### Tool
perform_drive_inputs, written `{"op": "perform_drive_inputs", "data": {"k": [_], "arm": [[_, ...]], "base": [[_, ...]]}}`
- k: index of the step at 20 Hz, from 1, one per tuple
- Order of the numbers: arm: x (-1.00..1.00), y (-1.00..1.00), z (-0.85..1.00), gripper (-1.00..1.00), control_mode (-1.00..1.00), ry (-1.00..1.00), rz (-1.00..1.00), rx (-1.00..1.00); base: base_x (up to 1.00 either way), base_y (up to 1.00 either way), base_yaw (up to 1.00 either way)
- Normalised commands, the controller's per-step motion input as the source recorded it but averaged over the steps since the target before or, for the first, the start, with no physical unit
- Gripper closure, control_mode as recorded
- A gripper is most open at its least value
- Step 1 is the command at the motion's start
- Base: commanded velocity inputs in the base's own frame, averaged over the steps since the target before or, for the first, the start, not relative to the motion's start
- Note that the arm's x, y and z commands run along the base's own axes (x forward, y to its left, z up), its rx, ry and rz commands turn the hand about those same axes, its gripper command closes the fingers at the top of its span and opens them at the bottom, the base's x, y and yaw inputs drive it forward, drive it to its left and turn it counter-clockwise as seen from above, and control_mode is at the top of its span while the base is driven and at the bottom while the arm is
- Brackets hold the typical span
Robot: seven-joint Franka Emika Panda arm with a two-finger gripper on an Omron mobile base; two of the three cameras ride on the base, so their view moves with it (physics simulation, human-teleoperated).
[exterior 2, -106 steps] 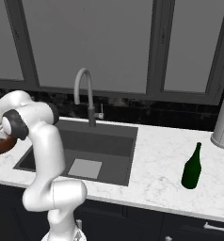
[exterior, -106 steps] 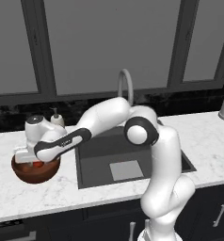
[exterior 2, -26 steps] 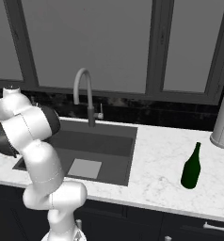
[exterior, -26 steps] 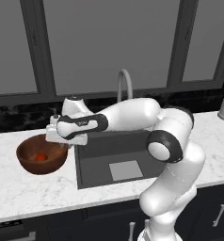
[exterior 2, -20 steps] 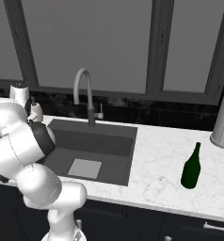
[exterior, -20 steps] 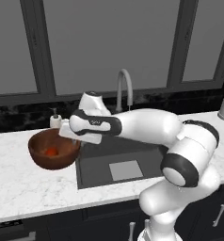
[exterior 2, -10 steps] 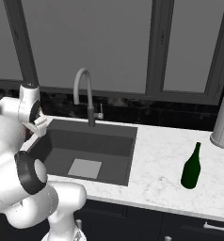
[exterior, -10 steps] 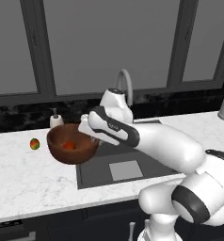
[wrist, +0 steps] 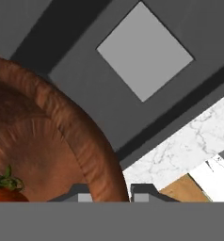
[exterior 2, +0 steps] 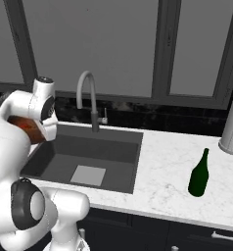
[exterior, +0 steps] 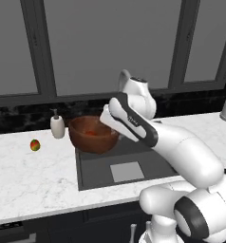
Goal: Pick the tomato from the sink and place it in the bowl. Then pick the bowl and place it in the microwave. Then close the microwave door and press the start button.
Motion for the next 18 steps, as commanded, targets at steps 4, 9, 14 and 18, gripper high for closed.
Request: {"op": "perform_drive_inputs", "data": {"k": [4, 9, 14, 18], "arm": [[-0.06, -0.57, 0.12, 1.0, -1.0, 0.01, -0.29, -0.1], [-0.01, -0.57, 0.13, 1.0, -1.0, 0.0, -0.29, -0.1], [-0.03, -0.71, 0.22, 1.0, -1.0, -0.02, -0.29, -0.02], [-0.16, -0.81, 0.34, 1.0, -1.0, 0.0, -0.24, 0.0]], "base": [[0.0, 0.0, 0.0], [0.0, 0.0, 0.0], [0.0, 0.0, 0.0], [0.0, 0.0, 0.0]]}}
